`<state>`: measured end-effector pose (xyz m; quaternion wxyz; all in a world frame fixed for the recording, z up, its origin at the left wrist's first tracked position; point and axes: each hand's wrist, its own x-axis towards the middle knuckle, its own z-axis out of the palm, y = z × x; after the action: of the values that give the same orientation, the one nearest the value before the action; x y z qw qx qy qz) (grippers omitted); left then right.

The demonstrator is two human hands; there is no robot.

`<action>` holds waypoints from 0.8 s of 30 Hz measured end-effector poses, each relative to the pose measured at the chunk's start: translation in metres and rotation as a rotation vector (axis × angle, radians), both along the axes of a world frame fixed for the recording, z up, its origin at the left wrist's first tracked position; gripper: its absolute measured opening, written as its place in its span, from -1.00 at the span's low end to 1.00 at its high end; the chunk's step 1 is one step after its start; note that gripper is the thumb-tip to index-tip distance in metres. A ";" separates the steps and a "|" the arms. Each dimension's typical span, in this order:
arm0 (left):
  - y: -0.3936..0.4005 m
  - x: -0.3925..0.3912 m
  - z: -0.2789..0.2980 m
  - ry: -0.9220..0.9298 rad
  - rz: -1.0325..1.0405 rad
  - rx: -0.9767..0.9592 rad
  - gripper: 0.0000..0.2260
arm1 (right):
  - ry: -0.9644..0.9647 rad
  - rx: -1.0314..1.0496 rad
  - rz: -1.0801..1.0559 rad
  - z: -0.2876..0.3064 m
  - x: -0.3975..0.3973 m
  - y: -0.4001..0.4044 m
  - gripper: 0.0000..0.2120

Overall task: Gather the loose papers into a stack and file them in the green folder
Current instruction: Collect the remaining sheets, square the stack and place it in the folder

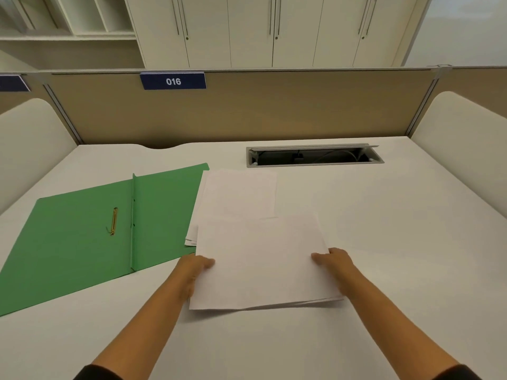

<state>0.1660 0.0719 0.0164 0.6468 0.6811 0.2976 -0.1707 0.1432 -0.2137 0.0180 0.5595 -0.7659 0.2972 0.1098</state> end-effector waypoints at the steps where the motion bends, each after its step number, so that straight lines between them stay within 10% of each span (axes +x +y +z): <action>1: 0.000 -0.001 0.001 -0.034 -0.007 0.008 -0.77 | -0.022 0.087 0.001 0.004 -0.001 -0.006 -0.76; 9: -0.015 -0.002 0.045 -0.630 -0.092 -0.136 -0.80 | -0.582 0.309 0.055 0.048 0.001 -0.040 -0.50; 11: -0.013 0.003 0.049 -0.654 -0.132 -0.163 -0.74 | -0.618 0.314 0.068 0.052 0.004 -0.043 -0.67; 17: -0.018 0.003 0.030 -0.644 -0.223 -0.141 -0.66 | -0.522 0.284 0.052 0.024 -0.003 -0.028 -0.15; 24: -0.011 0.005 0.029 -0.554 -0.182 -0.235 -0.54 | -0.530 0.168 0.137 0.043 0.001 -0.038 -0.27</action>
<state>0.1709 0.0613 0.0457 0.7596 0.6461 0.0263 -0.0691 0.1445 -0.2521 0.0615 0.6705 -0.7371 0.0778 -0.0324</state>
